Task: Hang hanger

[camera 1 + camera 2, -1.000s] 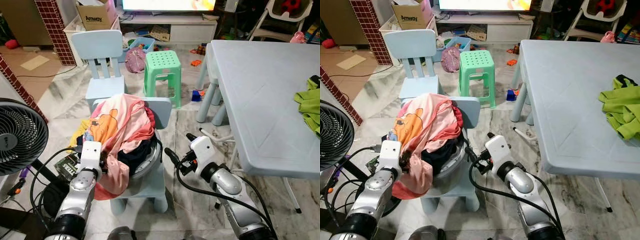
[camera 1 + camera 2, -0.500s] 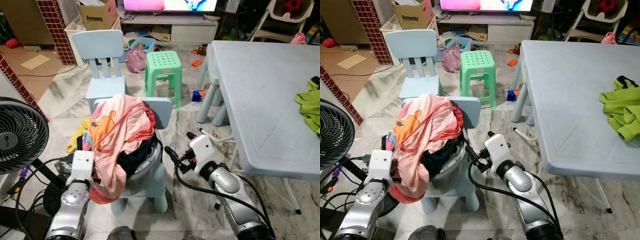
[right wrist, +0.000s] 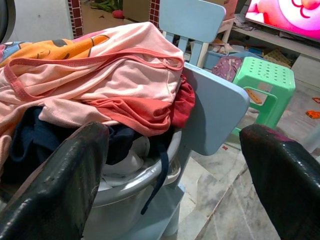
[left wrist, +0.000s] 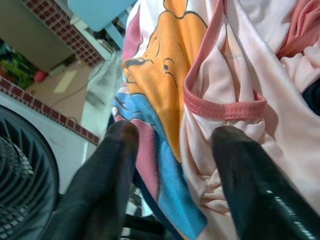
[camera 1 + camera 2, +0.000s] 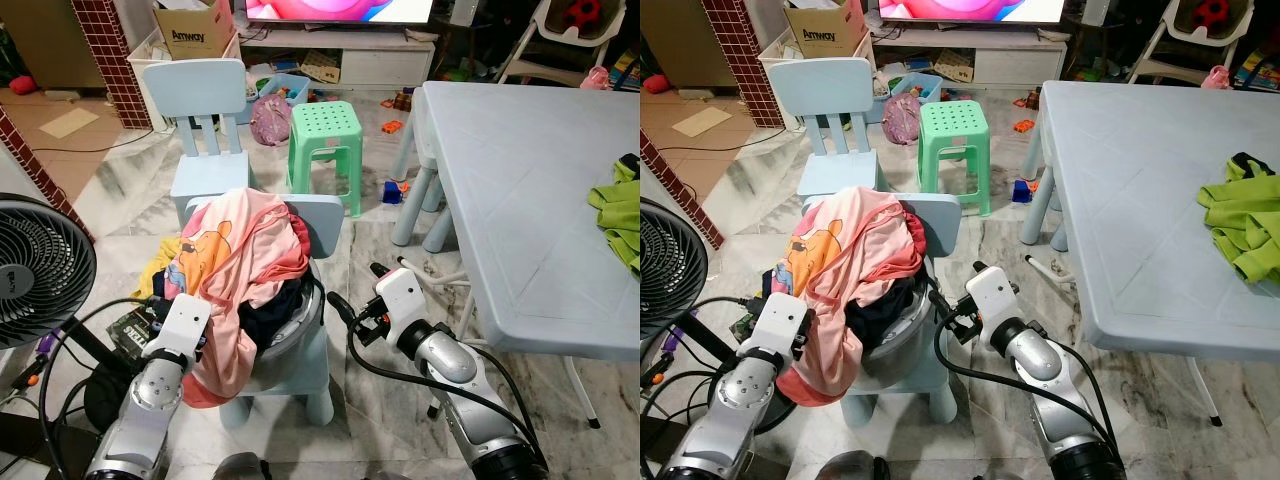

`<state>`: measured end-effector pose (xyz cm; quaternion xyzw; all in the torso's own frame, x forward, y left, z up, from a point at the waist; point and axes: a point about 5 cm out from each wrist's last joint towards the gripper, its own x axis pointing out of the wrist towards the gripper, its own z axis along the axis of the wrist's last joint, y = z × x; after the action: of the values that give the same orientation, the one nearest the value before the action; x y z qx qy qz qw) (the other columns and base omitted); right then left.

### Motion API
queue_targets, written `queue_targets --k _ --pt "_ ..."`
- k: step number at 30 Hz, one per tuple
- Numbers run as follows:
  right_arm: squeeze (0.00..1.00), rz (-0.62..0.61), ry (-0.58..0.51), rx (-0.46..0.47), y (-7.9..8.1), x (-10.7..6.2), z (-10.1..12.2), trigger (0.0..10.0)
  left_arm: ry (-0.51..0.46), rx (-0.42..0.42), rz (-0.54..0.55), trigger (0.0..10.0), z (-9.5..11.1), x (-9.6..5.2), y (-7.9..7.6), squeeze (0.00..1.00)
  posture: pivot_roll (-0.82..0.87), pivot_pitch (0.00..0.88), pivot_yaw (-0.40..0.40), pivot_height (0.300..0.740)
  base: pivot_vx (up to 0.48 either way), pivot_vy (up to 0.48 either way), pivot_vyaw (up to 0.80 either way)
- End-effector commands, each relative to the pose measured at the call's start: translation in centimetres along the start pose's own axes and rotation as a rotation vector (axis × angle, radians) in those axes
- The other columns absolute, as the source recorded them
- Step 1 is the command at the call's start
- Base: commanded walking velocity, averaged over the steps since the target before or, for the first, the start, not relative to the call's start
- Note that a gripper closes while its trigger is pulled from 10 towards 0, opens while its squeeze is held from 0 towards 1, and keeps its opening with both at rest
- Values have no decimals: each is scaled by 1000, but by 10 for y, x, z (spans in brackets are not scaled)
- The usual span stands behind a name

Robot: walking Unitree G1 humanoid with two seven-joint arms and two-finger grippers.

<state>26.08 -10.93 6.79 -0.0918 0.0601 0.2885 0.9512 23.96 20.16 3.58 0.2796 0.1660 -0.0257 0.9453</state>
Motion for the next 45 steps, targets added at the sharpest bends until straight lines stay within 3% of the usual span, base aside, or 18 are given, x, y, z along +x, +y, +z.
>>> queue_targets --k 1,4,7,8,9,19,20,22,24,37,38,39,40,41,45 --pt "0 4 -7 -8 -1 0 1 10000 -15 53 -4 10000 0 -2 1 1000 4 0 -30 740 0 0 0" --pt "0 7 -5 -6 -1 1 1 10000 -63 129 -20 10000 6 0 0 1000 7 0 -31 740 0 0 0" --pt "0 20 -5 -13 0 1 1 10000 -24 101 -76 10000 5 2 -11 996 6 0 -32 740 0 0 0" --pt "0 22 -5 -16 1 1 1 10000 -14 94 -94 10000 4 2 -14 114 6 0 -32 740 0 0 0" --pt "0 22 -6 -16 1 1 1 10000 -14 89 -105 10000 4 3 -15 0 2 0 -31 740 0 0 0" --pt "0 29 -3 -22 2 2 1 10000 14 24 -153 10000 8 14 -21 0 -4 0 -30 740 0 0 0" --pt "0 30 -2 -23 2 2 1 10000 25 17 -169 9373 7 16 -23 0 -4 0 -30 740 0 0 0" --pt "0 31 -1 -25 3 2 1 10000 40 -2 -178 4235 5 19 -24 0 -4 0 -30 740 0 0 0" --pt "0 32 0 -25 3 2 1 10000 51 -6 -182 3961 3 20 -25 0 -11 0 -28 740 0 0 0" --pt "0 40 5 -25 4 0 0 10000 105 -33 -161 4941 -9 27 -20 0 -17 0 -28 740 0 0 0" --pt "0 41 5 -25 4 -1 0 10000 104 -32 -153 8275 -9 27 -19 0 -17 0 -29 740 0 0 0" --pt "0 41 5 -25 4 -1 0 10000 106 -31 -148 8941 -10 27 -18 0 -16 0 -30 740 0 0 0" --pt "0 41 5 -25 4 -1 0 10000 107 -31 -144 8941 -10 27 -18 0 -16 0 -30 740 0 0 0" --pt "0 41 7 -24 4 -1 -1 10000 114 -24 -136 10000 -13 27 -16 0 -15 0 -31 740 0 0 0" --pt "0 50 13 -25 5 -1 -2 10000 128 -46 -128 10000 -17 28 -15 0 -14 0 -35 740 0 0 0"
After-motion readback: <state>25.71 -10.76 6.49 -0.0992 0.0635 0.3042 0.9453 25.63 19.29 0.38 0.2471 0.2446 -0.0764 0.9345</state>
